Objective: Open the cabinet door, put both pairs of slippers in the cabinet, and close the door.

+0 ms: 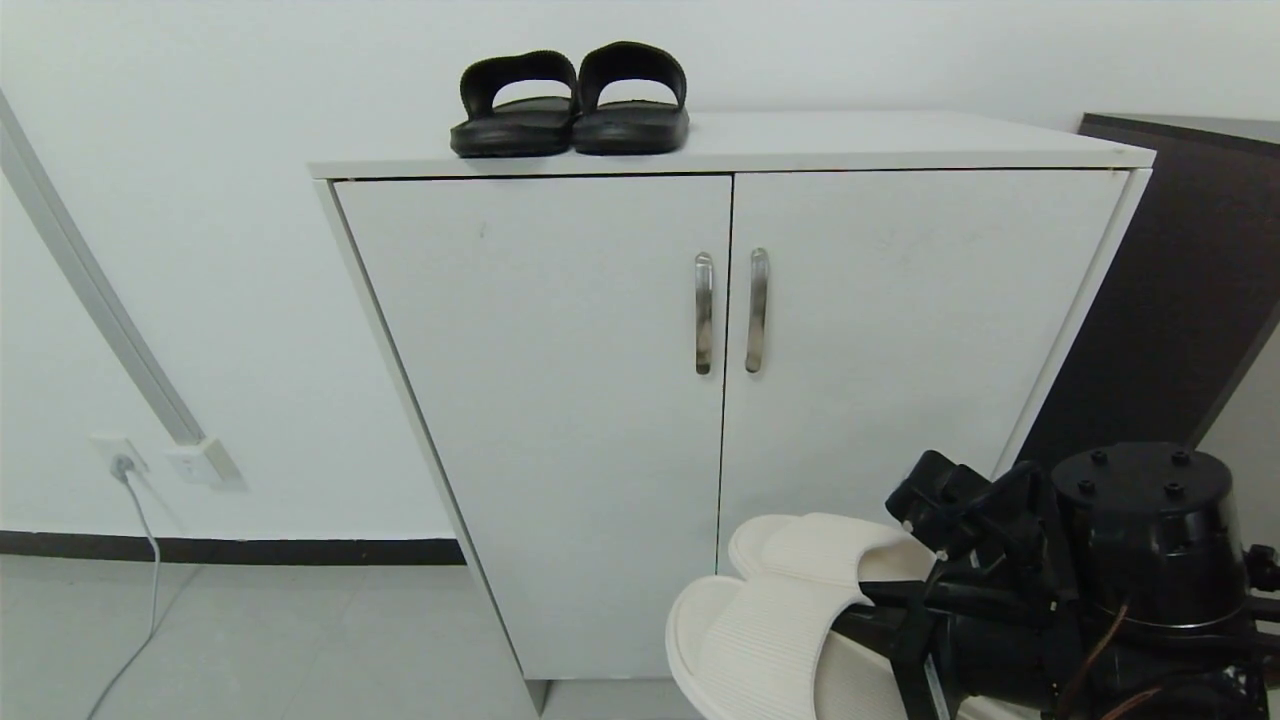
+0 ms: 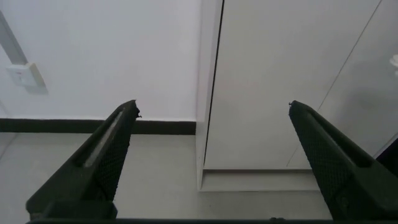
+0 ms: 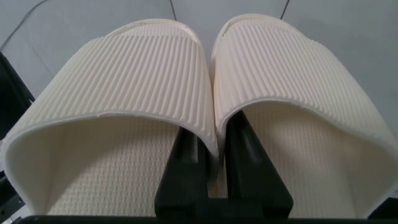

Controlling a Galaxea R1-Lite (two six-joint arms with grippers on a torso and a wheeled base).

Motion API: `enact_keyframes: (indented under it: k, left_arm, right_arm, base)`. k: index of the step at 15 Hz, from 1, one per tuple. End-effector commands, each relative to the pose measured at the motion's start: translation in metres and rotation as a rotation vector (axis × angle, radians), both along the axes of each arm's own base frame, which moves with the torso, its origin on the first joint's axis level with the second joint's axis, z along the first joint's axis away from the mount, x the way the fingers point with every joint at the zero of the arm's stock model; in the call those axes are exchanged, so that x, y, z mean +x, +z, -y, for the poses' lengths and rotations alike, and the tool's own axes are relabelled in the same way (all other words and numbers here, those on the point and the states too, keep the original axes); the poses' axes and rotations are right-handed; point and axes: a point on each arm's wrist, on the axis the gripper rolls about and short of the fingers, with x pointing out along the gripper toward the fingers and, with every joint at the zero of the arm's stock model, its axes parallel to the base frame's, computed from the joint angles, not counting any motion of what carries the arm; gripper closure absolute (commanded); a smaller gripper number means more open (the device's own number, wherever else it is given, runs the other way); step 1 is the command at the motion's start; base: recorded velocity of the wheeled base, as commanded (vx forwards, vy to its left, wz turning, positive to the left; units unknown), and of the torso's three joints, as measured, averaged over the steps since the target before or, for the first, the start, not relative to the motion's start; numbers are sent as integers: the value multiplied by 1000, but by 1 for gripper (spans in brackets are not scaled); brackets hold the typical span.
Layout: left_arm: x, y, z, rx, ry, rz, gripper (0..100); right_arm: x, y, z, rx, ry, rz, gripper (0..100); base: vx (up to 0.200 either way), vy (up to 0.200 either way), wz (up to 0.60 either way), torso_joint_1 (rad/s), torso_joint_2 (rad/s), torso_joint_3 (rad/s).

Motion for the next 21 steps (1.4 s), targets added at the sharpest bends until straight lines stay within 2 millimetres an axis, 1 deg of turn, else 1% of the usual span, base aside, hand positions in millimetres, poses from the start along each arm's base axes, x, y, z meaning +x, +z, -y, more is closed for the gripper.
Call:
enact_keyframes:
  k: [1,2,3,4,5,6,7,8,10,11,13,14,15,16,17,18,19,20,21]
  left_arm:
    - [8,47,0,-59,-7,-2,0]
    - [15,64,1,-61,-48,-22,0]
    - [20,73,2,-61,-78,-36,0]
    - [31,85,4,-65,-157,-72,0]
    - [48,95,7,-79,-286,-136,0]
    - [63,100,8,-88,-348,-173,0]
    - [85,102,10,-94,-405,-195,0]
    - [102,107,15,-99,-513,-177,0]
    - [115,117,26,-136,-680,-138,0]
    - [126,127,44,-143,-815,-137,0]
    - [138,141,67,-142,-889,-148,0]
    - [141,144,73,-140,-910,-152,0]
    - [146,156,99,-183,-1013,-178,0]
    - [146,156,99,-183,-1013,-178,0]
    - [156,165,132,-203,-1098,-220,0]
    - [165,167,149,-200,-1122,-233,0]
    - [171,169,158,-204,-1135,-232,0]
    - [182,175,173,-234,-1150,-241,0]
    - [189,177,179,-243,-1154,-245,0]
  right_arm:
    - [0,-1,0,-2,3,5,100]
    - [0,-1,0,-5,7,7,100]
    - [1,-2,-1,-5,7,7,100]
    - [0,-2,0,-5,7,7,100]
    - [-1,-2,-1,-8,12,7,100]
    - [-4,-2,-2,-10,24,10,100]
    - [-5,-2,-3,-11,30,11,100]
    - [-5,-3,-3,-9,31,13,100]
    - [-5,-3,-3,0,30,24,100]
    - [-5,-3,-3,7,29,32,100]
    - [-5,-4,-3,3,27,28,100]
    - [-5,-5,-3,1,27,27,100]
    - [-5,-5,-3,0,27,26,100]
    - [-5,-5,-3,0,27,26,100]
    - [-5,-5,-3,2,29,27,100]
    - [-5,-5,-3,0,29,25,100]
    - [-5,-6,-3,-3,29,23,100]
    - [-6,-8,-2,-6,30,19,100]
    - [-7,-8,-2,-7,33,20,100]
  base:
    - [0,0,0,-2,51,46]
    - [0,0,0,0,0,0]
    - [0,0,0,0,0,0]
    - [0,0,0,0,0,0]
    - [0,0,0,0,0,0]
    - [0,0,0,0,0,0]
    - [0,0,0,0,0,0]
    - [0,0,0,0,0,0]
    - [0,0,0,0,0,0]
    - [0,0,0,0,0,0]
    - [0,0,0,0,0,0]
    - [0,0,0,0,0,0]
    - [0,0,0,0,0,0]
    - [0,0,0,0,0,0]
    - [0,0,0,0,0,0]
    - [0,0,0,0,0,0]
    - [0,0,0,0,0,0]
    - [0,0,0,0,0,0]
    - [0,0,0,0,0,0]
